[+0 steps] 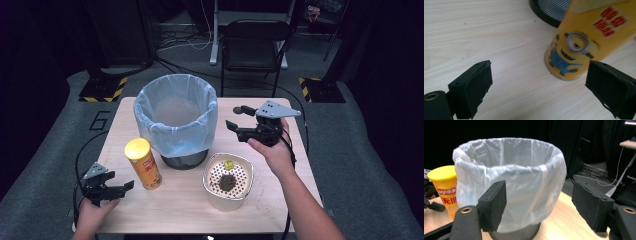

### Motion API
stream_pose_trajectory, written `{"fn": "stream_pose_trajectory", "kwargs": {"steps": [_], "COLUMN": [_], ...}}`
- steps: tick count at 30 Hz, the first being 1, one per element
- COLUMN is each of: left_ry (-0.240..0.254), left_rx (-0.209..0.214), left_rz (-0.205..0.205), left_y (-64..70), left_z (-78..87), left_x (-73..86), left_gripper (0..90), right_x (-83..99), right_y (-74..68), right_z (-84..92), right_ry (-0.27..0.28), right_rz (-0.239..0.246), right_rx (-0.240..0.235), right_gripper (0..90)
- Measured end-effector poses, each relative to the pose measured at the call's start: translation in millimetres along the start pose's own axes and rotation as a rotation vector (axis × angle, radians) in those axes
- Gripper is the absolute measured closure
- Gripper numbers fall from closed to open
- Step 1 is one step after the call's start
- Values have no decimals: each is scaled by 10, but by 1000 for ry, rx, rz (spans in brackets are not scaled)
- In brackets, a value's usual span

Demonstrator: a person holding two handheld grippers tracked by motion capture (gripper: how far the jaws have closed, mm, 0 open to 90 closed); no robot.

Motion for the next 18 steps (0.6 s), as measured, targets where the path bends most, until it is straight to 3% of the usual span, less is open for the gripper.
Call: {"fn": "stream_pose_trajectory", "kwargs": {"steps": [6, 11, 14, 18], "left_ry": [31, 19, 23, 50], "left_rx": [26, 64, 76, 102], "left_rz": [-25, -39, -64, -51], "left_y": [68, 146, 189, 259], "left_z": [81, 132, 160, 183], "left_x": [-62, -83, -91, -121], "left_gripper": [66, 66, 66, 66], "right_x": [180, 371, 492, 623], "right_y": [53, 86, 92, 128], "right_z": [137, 286, 367, 441], "right_ry": [-7, -29, -33, -36], "right_rz": [-33, -21, -46, -73], "right_rx": [18, 63, 81, 101], "right_gripper": [274, 274, 275, 274]}}
Point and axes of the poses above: each handheld gripper's, and its own axes: z roughly backward along the jaws, x roughly out of its underside, y roughly to its right, the point moved 9 cm from there along -z, roughly forward along the jaws, and after that the axes turned 2 degrees about z, right-handed, at the moved point
